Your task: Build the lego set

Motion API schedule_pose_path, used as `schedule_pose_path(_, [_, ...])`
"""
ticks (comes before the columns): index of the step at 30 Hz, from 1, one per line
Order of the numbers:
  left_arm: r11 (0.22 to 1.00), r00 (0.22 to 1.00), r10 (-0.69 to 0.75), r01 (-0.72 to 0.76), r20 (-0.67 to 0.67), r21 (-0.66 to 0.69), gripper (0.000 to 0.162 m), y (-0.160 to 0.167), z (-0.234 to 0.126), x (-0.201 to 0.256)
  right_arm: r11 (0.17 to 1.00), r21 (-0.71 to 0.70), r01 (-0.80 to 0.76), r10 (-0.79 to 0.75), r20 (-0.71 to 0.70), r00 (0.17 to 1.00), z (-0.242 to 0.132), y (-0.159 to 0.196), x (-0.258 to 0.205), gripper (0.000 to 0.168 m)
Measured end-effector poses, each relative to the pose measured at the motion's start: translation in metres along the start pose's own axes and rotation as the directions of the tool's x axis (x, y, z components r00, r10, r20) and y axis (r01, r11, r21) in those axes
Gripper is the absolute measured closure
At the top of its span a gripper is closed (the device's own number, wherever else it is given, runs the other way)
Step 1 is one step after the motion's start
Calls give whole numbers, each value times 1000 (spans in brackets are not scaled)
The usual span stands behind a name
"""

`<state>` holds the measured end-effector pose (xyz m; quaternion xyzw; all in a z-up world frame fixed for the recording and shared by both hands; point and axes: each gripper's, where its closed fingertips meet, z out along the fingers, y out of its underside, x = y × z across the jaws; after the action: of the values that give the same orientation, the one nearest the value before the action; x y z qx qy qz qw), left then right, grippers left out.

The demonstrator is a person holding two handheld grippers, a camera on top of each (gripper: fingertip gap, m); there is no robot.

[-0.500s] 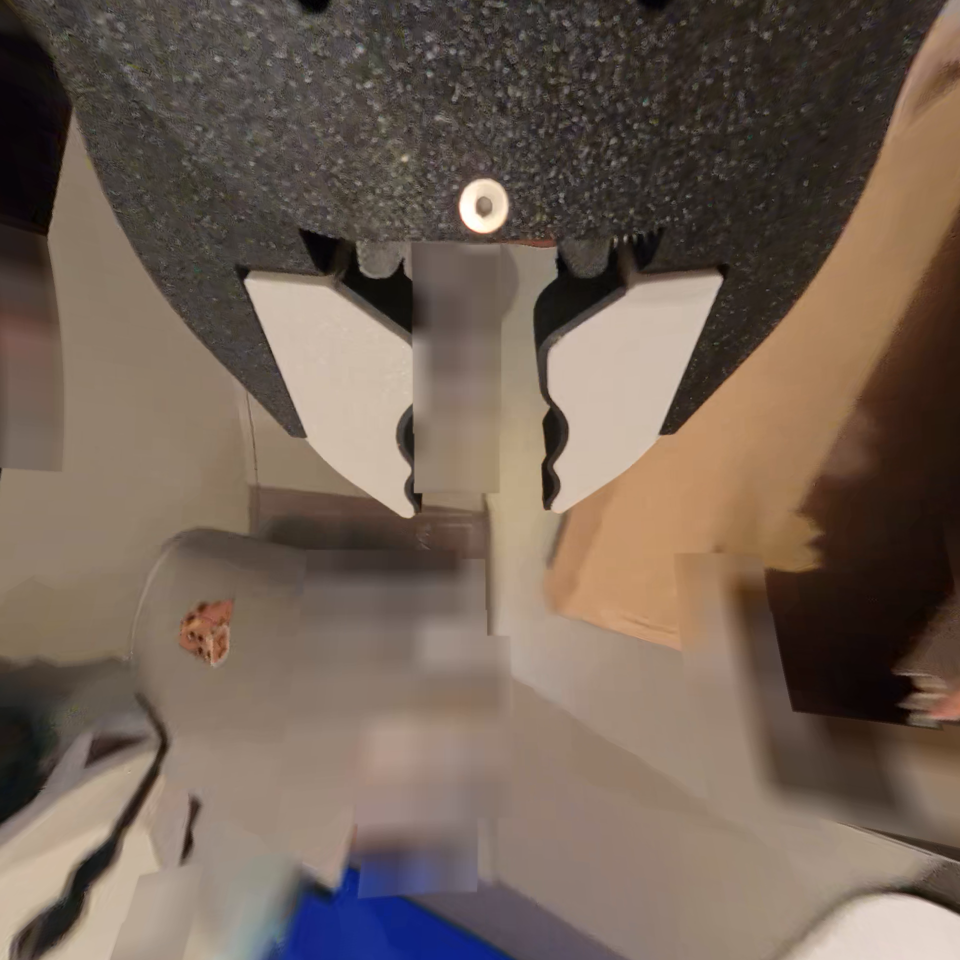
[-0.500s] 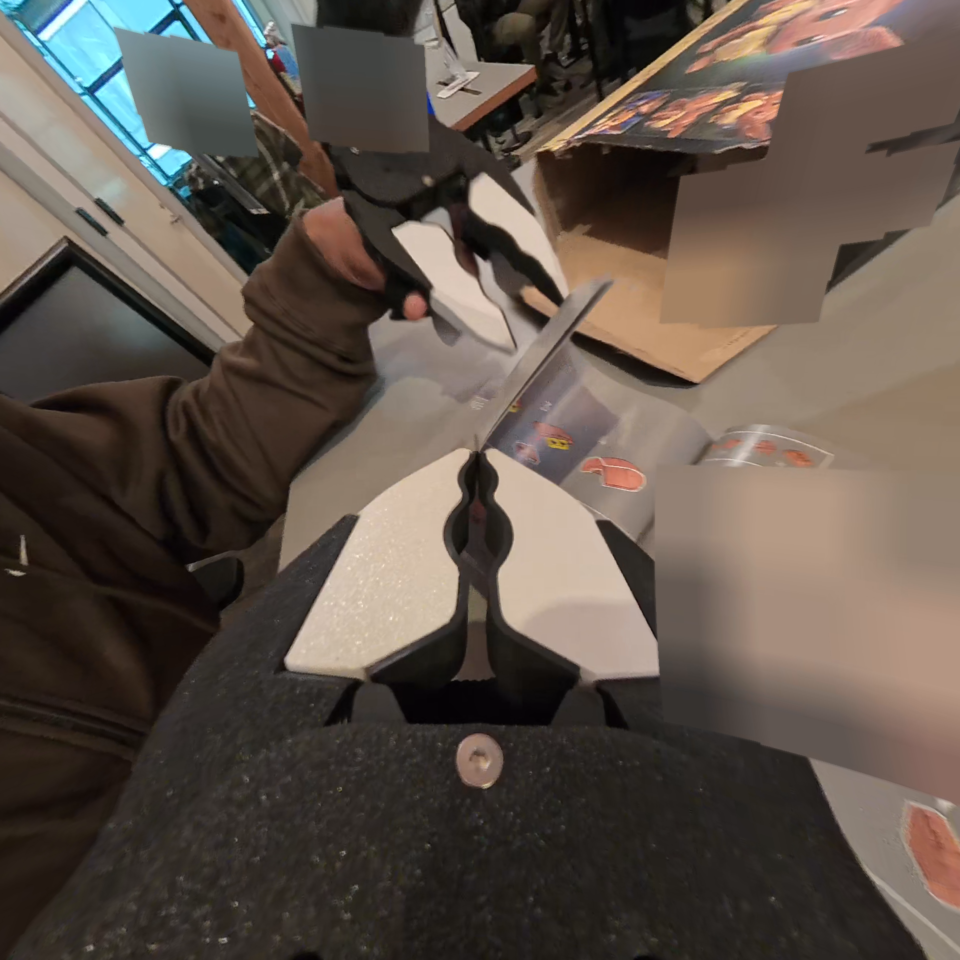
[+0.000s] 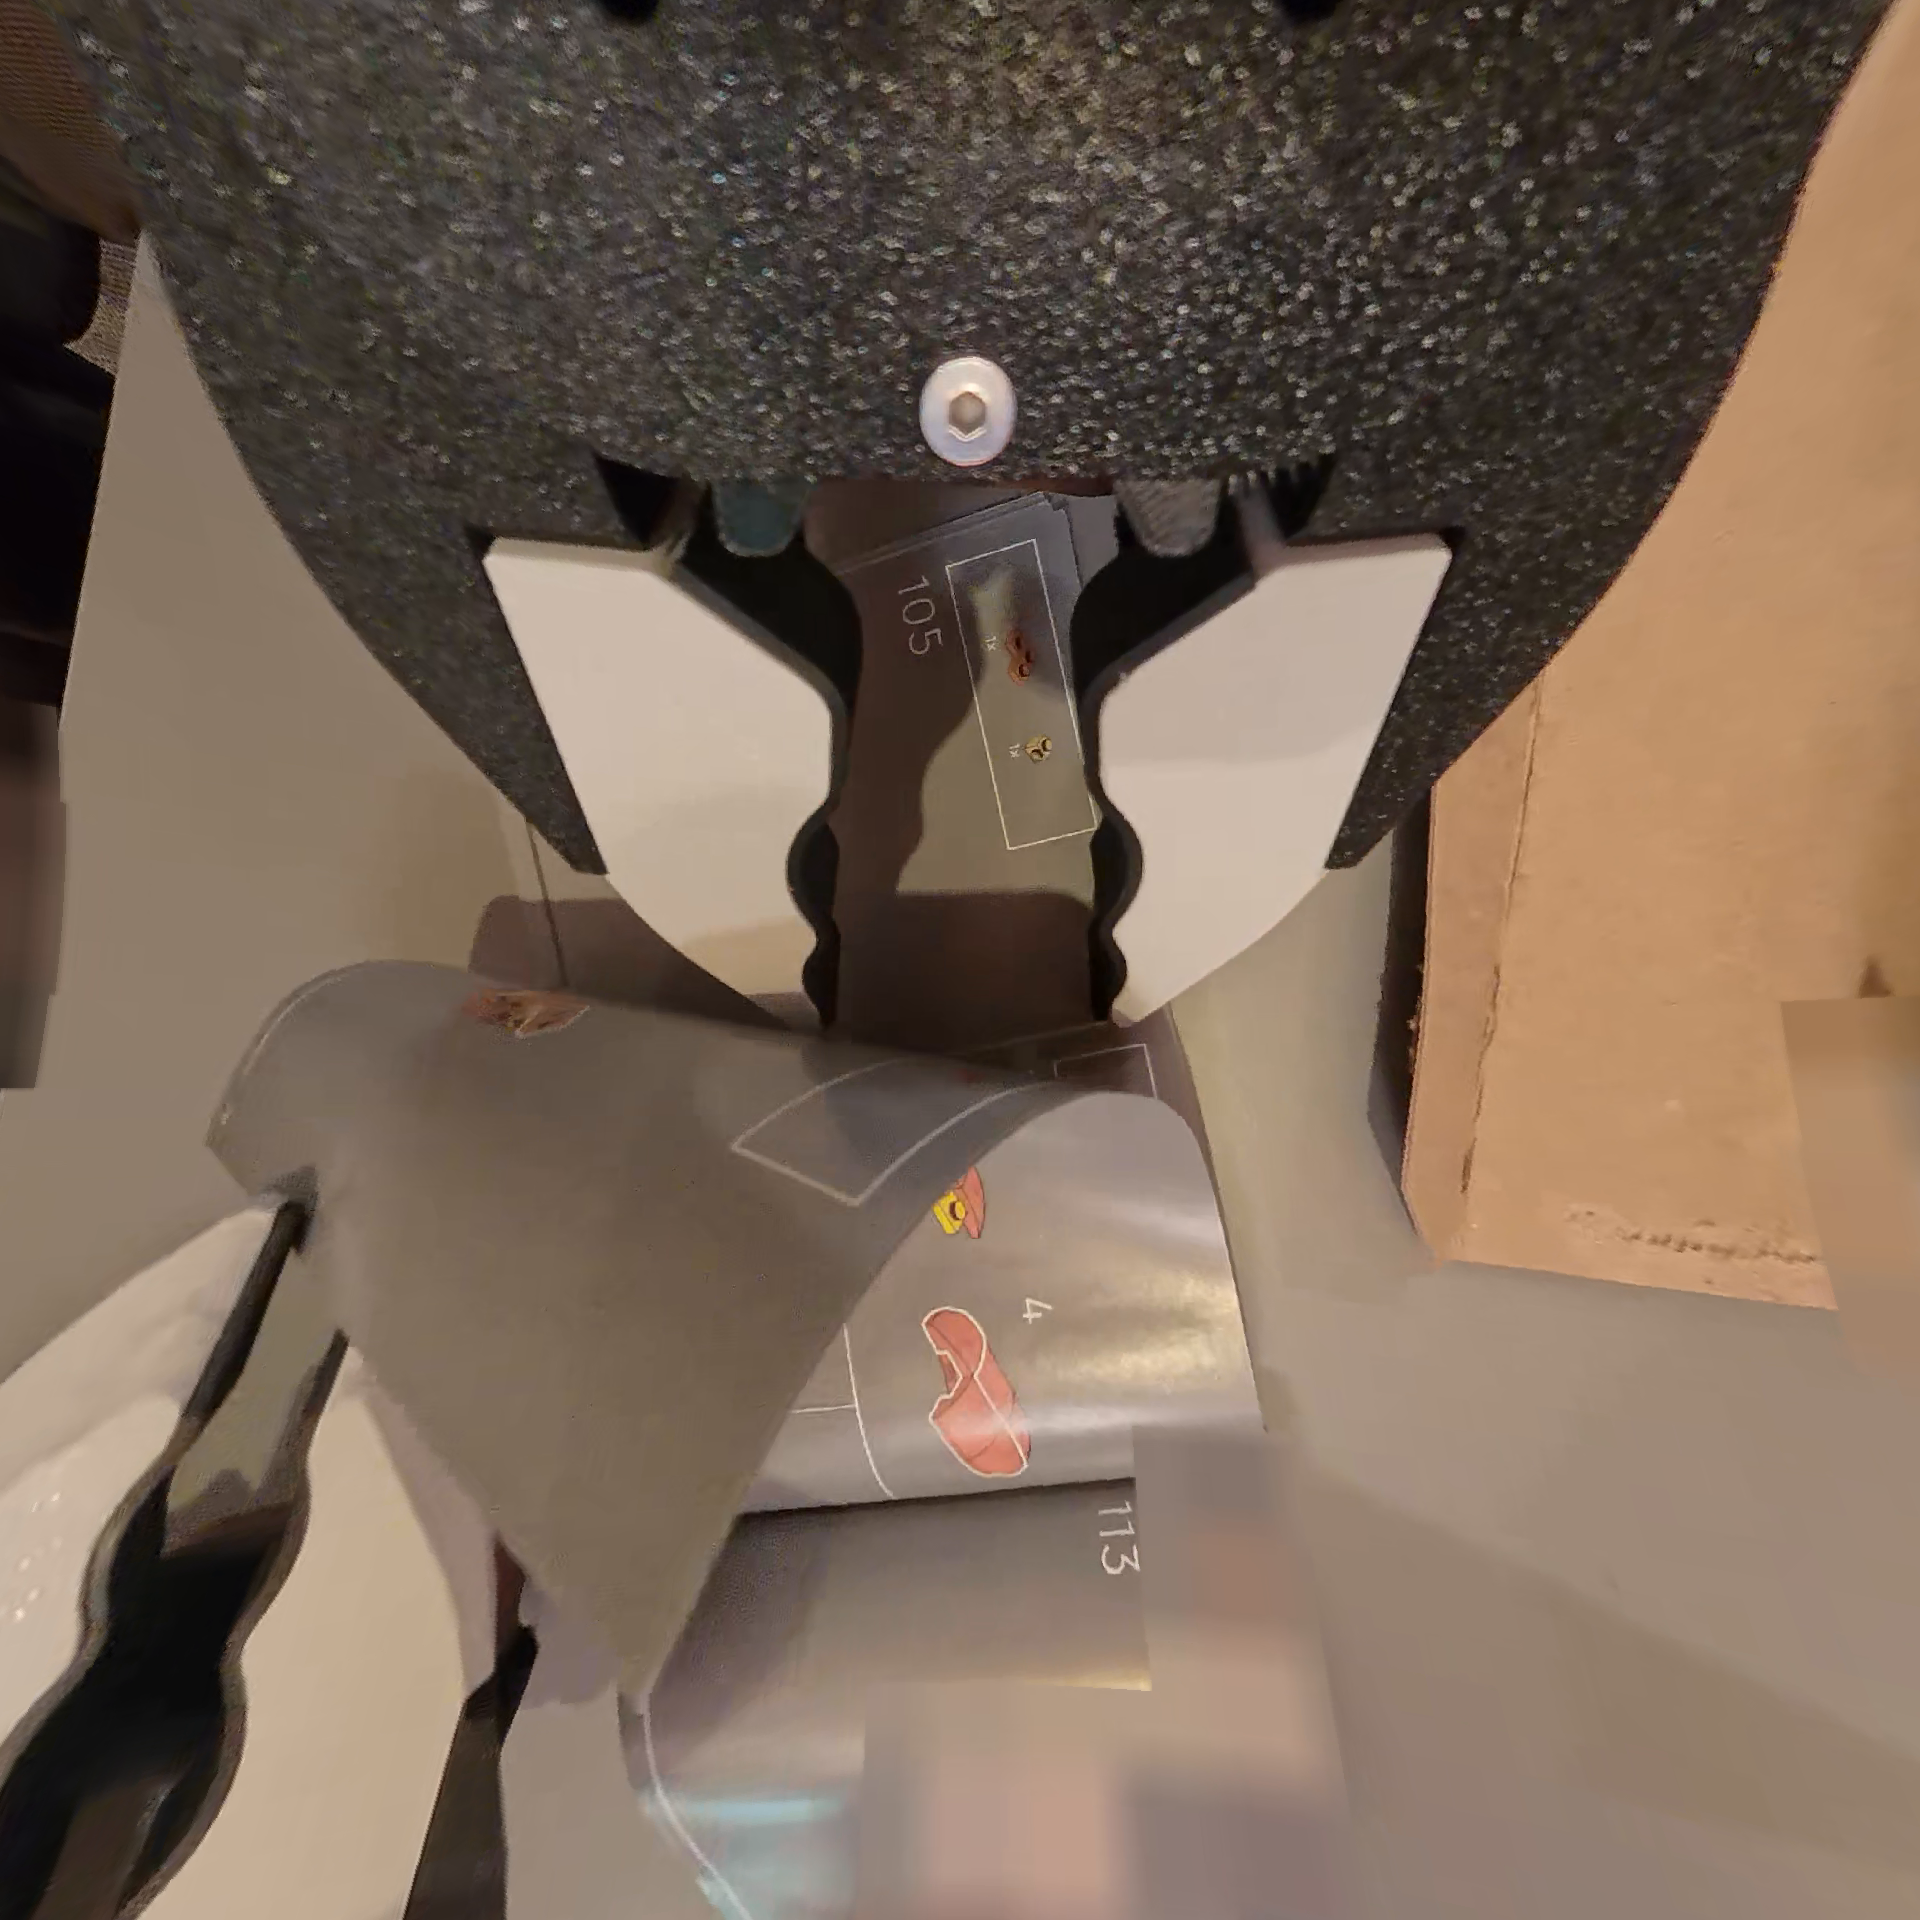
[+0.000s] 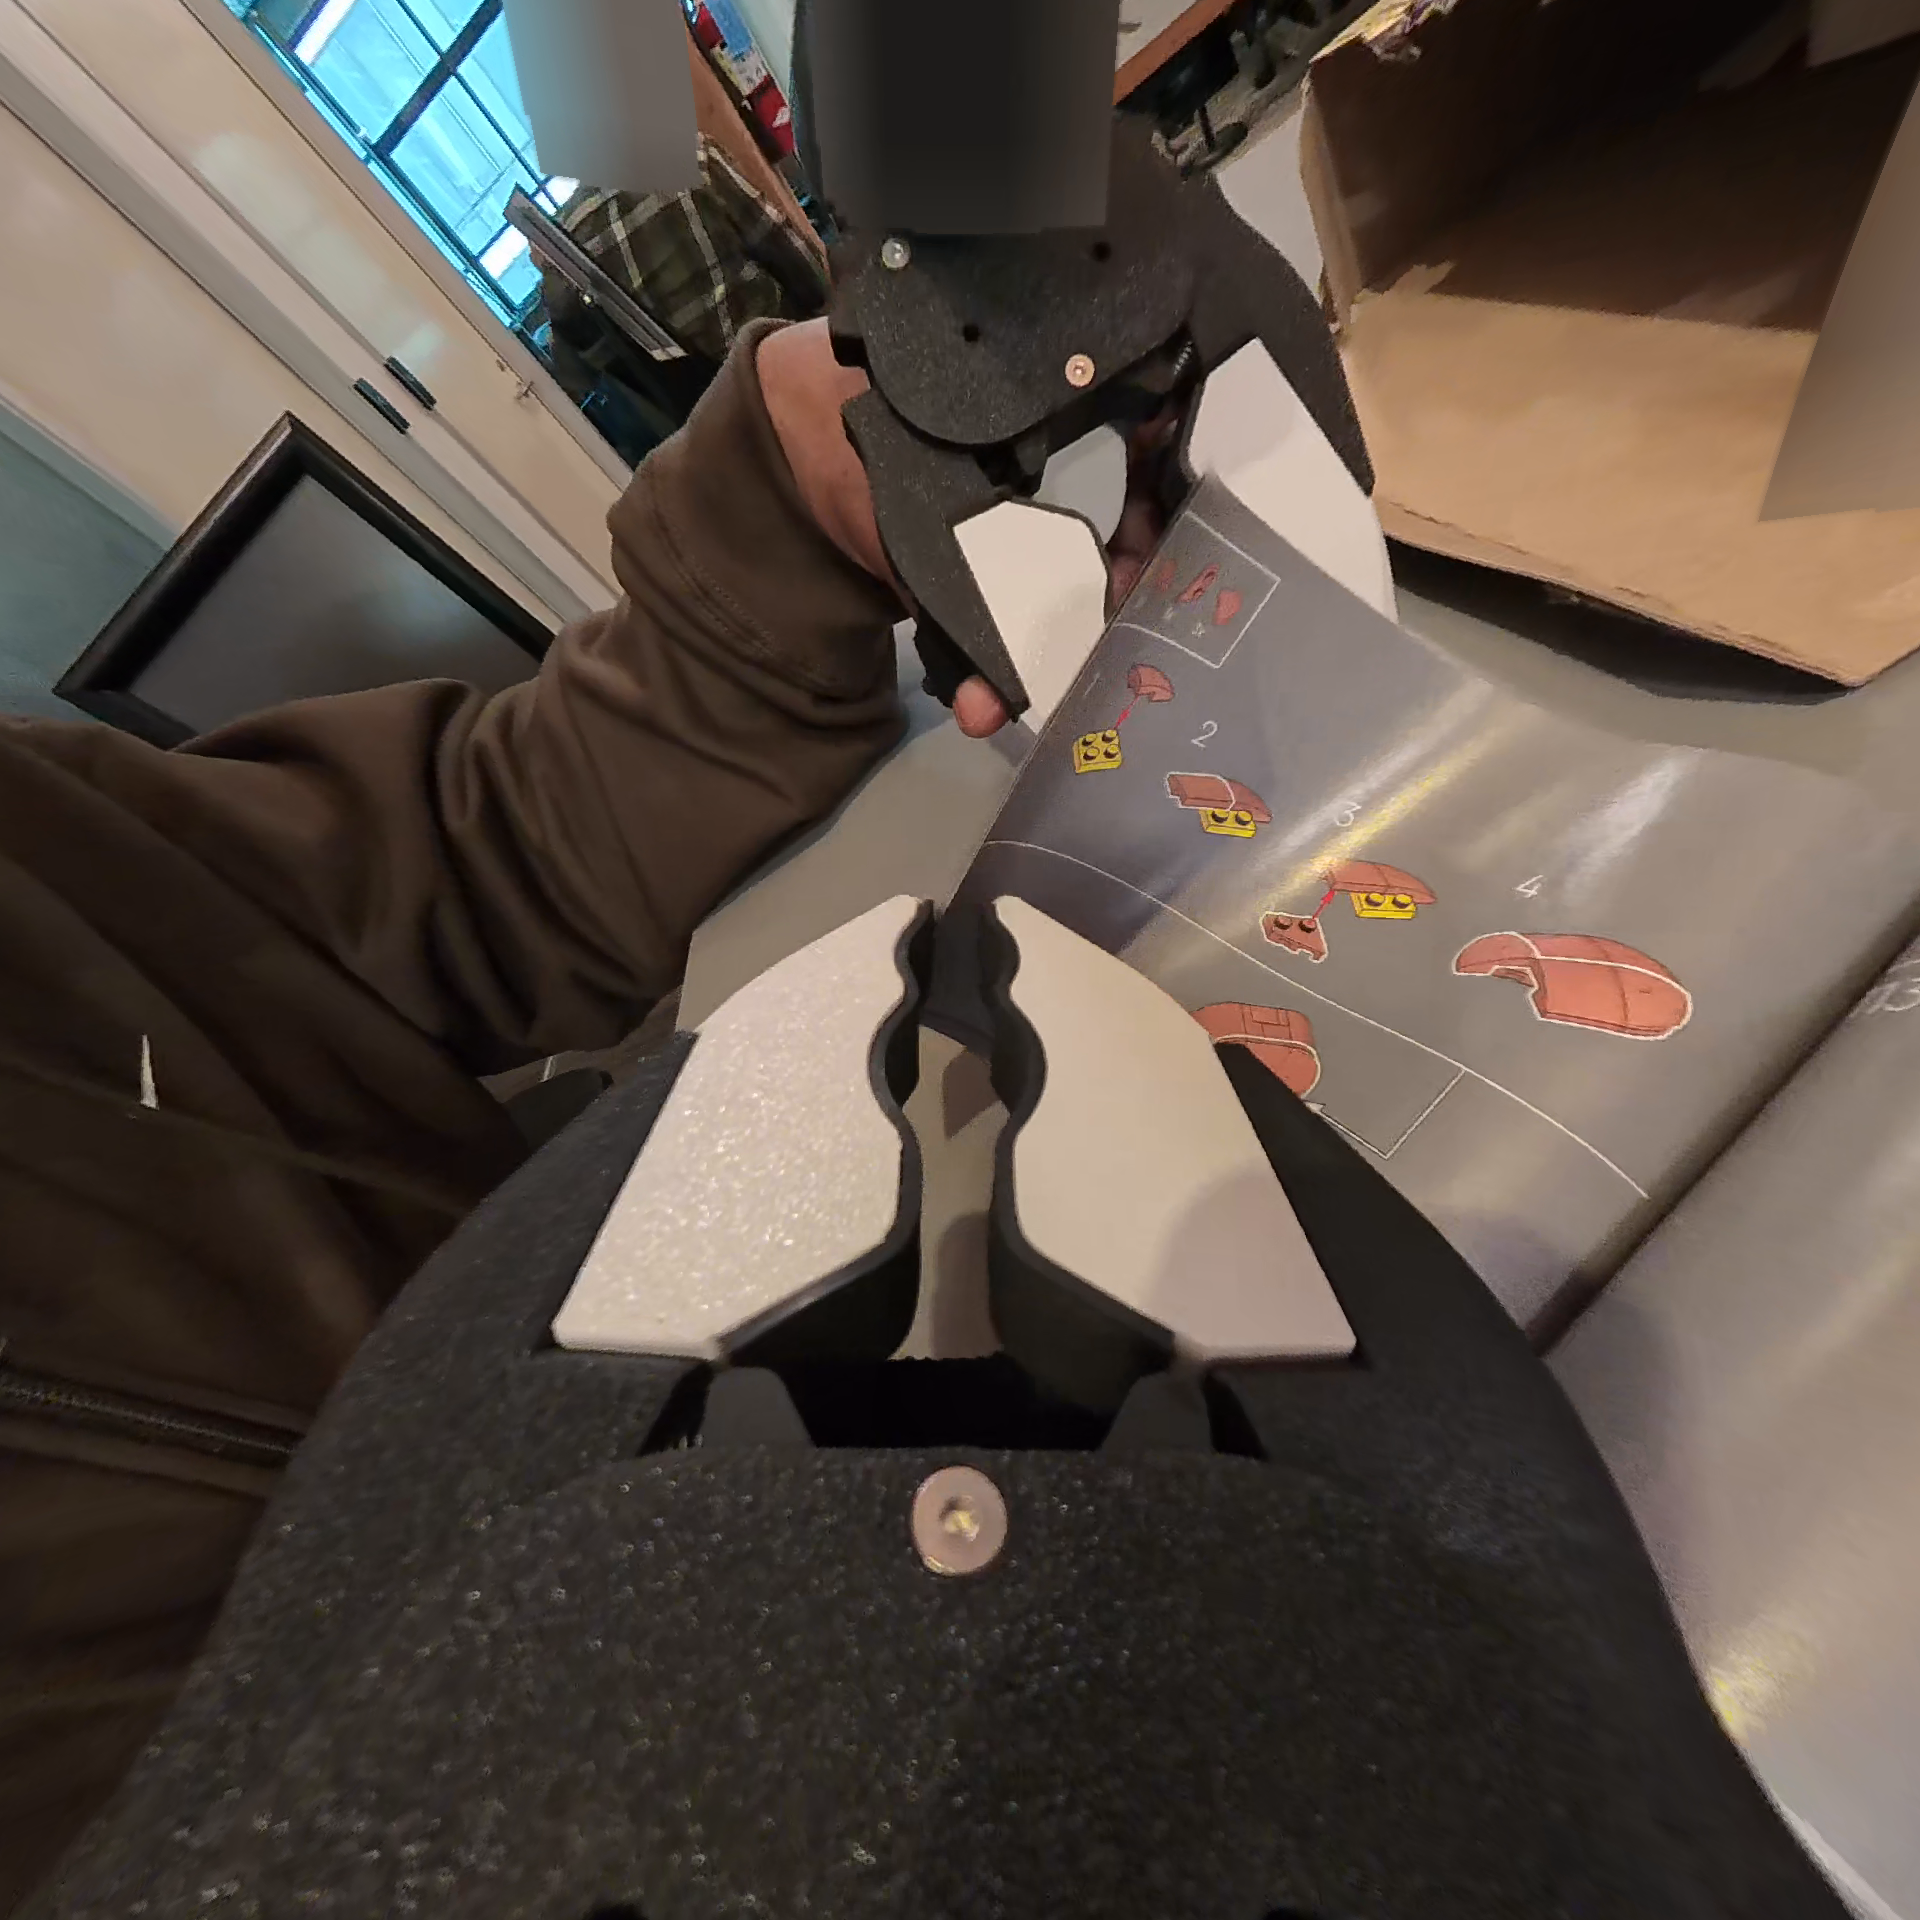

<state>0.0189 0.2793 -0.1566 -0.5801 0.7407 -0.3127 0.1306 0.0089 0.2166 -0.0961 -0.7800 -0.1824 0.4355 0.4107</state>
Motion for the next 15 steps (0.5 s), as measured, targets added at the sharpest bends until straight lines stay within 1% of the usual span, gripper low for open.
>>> schedule_pose_path(1, [1000, 1000, 1, -1, 1, 1, 116, 0, 0, 0, 1000, 0, 0, 0, 2, 1000, 1, 0, -1, 159])
schedule_pose_path(6, [1000, 1000, 4, -4, 5, -1, 116, 0, 0, -1, 1000, 18, -1, 0, 29, 1000, 7, -2, -6, 155])
schedule_pose_path(11, [1000, 1000, 12, -12, 7, -2, 116, -1, 0, 1, 1000, -1, 3, -3, 40, 999, 15, 2, -7, 148])
schedule_pose_path(15, [1000, 1000, 14, -14, 9, -4, 116, -1, 0, 0, 1000, 4, -3, 2, 45, 999, 18, 2, -8, 146])
